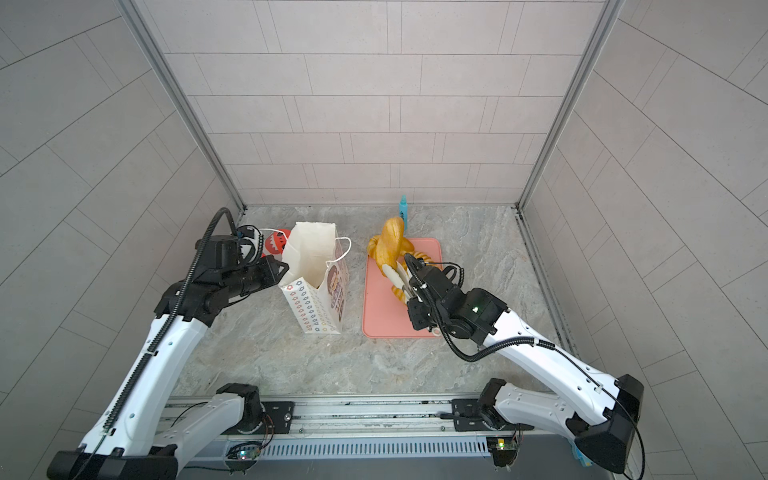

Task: Place the fake bread into the paper bag
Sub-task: 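Squeeze the tongs shut on the long loaf and lift it, then carry the long loaf in the tongs toward the bag opening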

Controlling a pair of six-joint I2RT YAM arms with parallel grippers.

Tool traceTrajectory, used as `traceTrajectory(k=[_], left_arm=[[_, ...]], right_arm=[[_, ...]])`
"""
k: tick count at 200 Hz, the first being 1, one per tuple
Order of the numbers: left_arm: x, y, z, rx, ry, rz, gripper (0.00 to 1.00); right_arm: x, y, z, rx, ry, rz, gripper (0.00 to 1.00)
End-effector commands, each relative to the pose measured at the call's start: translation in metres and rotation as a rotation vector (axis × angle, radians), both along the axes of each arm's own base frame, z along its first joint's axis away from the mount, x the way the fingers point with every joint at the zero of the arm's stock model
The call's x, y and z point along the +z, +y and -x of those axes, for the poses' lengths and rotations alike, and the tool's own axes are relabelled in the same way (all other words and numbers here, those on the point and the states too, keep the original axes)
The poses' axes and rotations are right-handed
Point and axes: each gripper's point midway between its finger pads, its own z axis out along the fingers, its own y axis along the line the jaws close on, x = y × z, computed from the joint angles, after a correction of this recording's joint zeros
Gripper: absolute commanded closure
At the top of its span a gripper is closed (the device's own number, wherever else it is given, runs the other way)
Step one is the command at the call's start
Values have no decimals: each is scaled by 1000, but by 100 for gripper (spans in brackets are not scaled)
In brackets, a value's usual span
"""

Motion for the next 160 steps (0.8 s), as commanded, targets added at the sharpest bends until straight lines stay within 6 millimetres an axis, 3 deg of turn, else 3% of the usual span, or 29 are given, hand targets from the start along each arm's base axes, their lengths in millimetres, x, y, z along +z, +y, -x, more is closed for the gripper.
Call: traceTrajectory(k=[1, 79, 160], left_arm=[[2, 1, 1, 0, -10, 5, 88], [1, 0, 1, 0, -7, 4, 88], [3, 1, 1, 2, -11, 3, 88]], right_arm=[[21, -5, -11, -16, -82, 20, 80], [68, -14, -22, 2, -203, 74, 80], [97, -14, -20, 44, -266, 66, 80]])
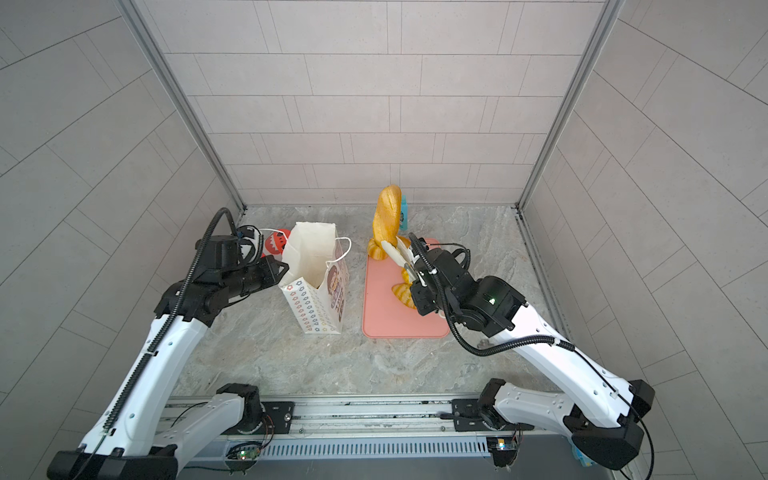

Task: Place the fake bread into the paper bag
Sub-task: 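Carry the long loaf in the tongs toward the bag opening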

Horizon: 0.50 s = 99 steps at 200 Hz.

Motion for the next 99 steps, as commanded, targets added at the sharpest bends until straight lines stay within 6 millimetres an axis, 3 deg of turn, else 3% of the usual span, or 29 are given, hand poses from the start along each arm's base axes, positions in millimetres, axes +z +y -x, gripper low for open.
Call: traceTrajectory(k=[1, 45, 99], left_arm=[[4, 1, 1, 1, -13, 3, 88], [5, 1, 0, 2, -13, 5, 88], [5, 1, -1, 3, -15, 4, 88]], right_arm=[[25, -4, -4, -4, -78, -13, 80], [43, -2, -3, 18, -116, -32, 80], [74, 14, 8, 99, -180, -72, 81]])
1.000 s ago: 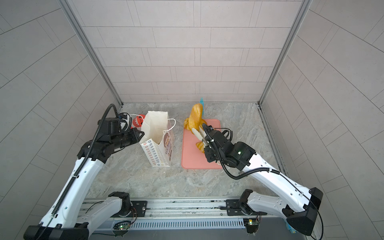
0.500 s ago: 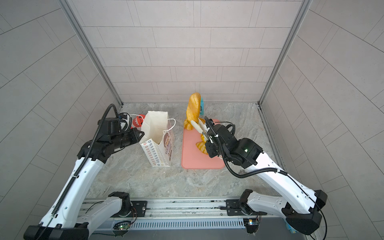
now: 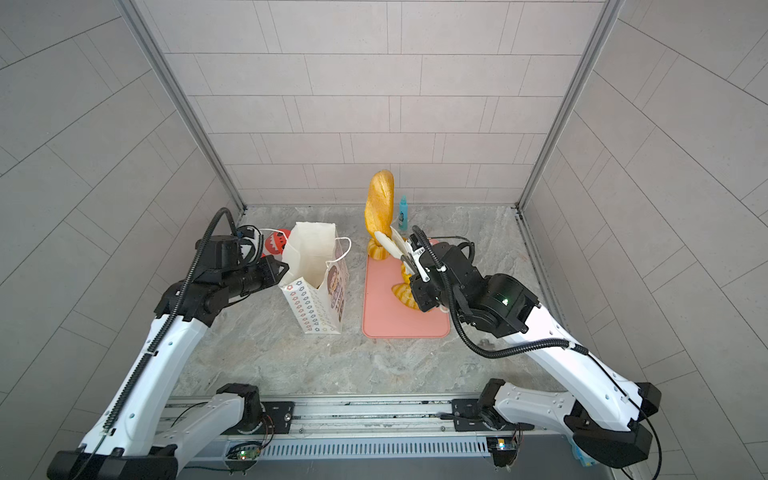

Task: Place the fake bread into the paper bag
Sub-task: 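Carry the long loaf in the tongs toward the bag opening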

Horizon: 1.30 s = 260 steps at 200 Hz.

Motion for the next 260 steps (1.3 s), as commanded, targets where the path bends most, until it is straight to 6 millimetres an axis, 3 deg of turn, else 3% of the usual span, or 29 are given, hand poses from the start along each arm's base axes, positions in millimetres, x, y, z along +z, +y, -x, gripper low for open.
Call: traceTrajectory(k=[1, 134, 260], left_arm=[[5, 1, -1, 3, -14, 4, 88], [5, 1, -1, 3, -15, 5, 88], [5, 0, 0, 3, -17, 9, 88]], right_arm=[[32, 4, 2, 27, -91, -47, 81], [75, 42, 28, 143, -147, -109, 81], [61, 93, 40, 201, -101, -73, 80]])
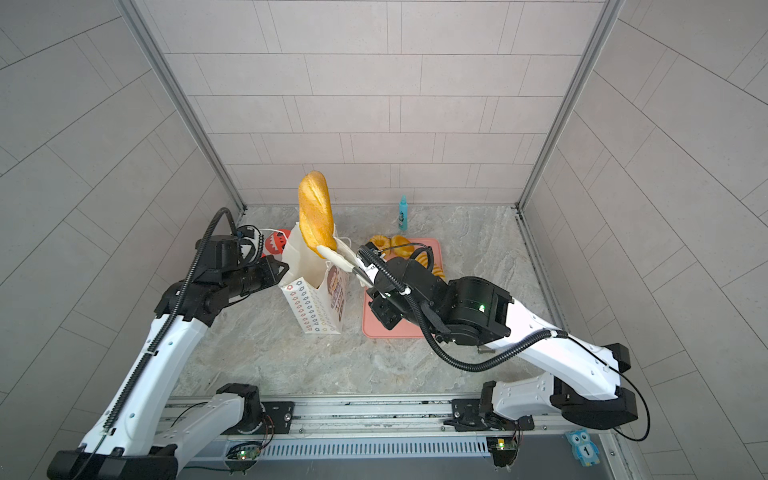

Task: Place the fake bread into the paper bag
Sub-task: 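Carry the long loaf in the tongs toward the bag opening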

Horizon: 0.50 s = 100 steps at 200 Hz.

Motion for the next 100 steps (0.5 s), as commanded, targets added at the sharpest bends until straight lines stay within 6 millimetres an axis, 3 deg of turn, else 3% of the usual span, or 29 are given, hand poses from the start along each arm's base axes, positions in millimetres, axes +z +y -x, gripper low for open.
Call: traceTrajectory(k=[1, 100], left_arm=[[5, 1, 0, 2, -18, 7, 88], [5, 0, 0, 1, -18, 11, 88]], right_arm=[[22, 2, -2, -34, -31, -71, 80], [3, 22, -6, -37, 18, 9, 80]])
